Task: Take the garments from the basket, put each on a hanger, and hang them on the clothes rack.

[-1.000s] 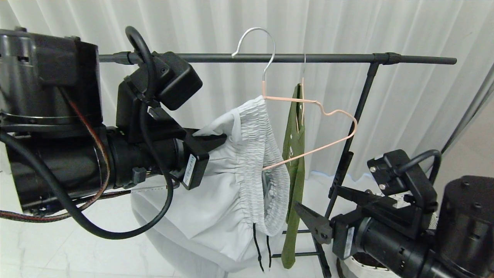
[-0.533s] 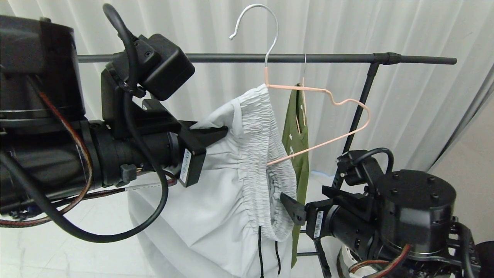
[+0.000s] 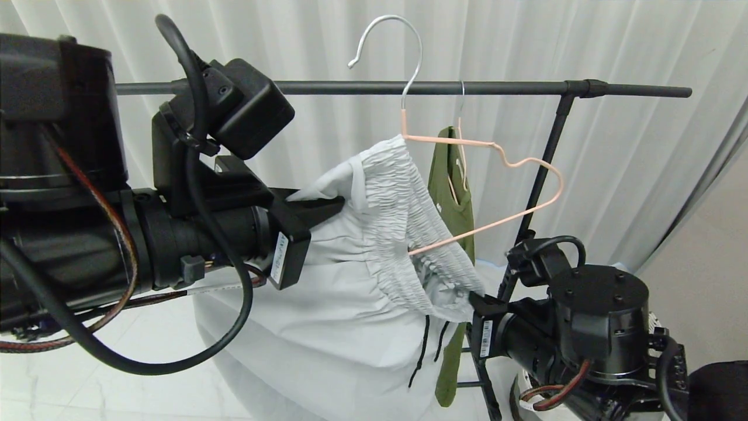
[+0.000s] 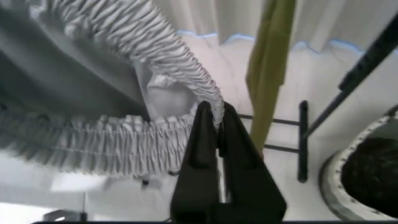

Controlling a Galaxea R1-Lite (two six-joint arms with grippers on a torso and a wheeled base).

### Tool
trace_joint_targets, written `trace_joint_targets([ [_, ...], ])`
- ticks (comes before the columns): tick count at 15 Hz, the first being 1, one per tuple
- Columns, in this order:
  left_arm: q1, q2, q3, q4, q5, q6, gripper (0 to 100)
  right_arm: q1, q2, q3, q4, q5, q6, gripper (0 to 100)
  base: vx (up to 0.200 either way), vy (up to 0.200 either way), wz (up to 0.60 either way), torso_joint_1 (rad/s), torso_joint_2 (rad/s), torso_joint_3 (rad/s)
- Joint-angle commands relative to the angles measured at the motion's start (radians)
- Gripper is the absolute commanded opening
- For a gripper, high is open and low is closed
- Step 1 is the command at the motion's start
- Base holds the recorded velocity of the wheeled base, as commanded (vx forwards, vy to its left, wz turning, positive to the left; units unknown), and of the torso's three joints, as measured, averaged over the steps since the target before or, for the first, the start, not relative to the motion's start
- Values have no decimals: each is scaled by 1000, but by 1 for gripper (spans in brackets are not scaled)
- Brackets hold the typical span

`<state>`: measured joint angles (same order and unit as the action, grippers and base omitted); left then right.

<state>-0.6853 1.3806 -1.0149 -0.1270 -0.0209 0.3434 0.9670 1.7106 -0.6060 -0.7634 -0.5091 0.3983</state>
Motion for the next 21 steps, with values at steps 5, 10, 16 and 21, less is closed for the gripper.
trace_joint_targets([
  [5, 6, -58, 121, -2, 2, 12, 0, -260, -49, 61, -53, -3, -84, 0, 0, 0, 0, 0, 0, 0],
  [10, 32, -77, 242, -2, 53, 126, 0, -327, -52, 69, -139, 3, -150, 0, 0, 0, 0, 0, 0, 0],
  [16, 33, -41, 274, -36, 190, 121, 0, -166, -151, 69, -145, 46, -256, 0, 0, 0, 0, 0, 0, 0],
  [21, -10, -11, 276, -177, 289, 9, 0, 59, -174, 104, -140, 52, -342, 0, 0, 0, 0, 0, 0, 0],
])
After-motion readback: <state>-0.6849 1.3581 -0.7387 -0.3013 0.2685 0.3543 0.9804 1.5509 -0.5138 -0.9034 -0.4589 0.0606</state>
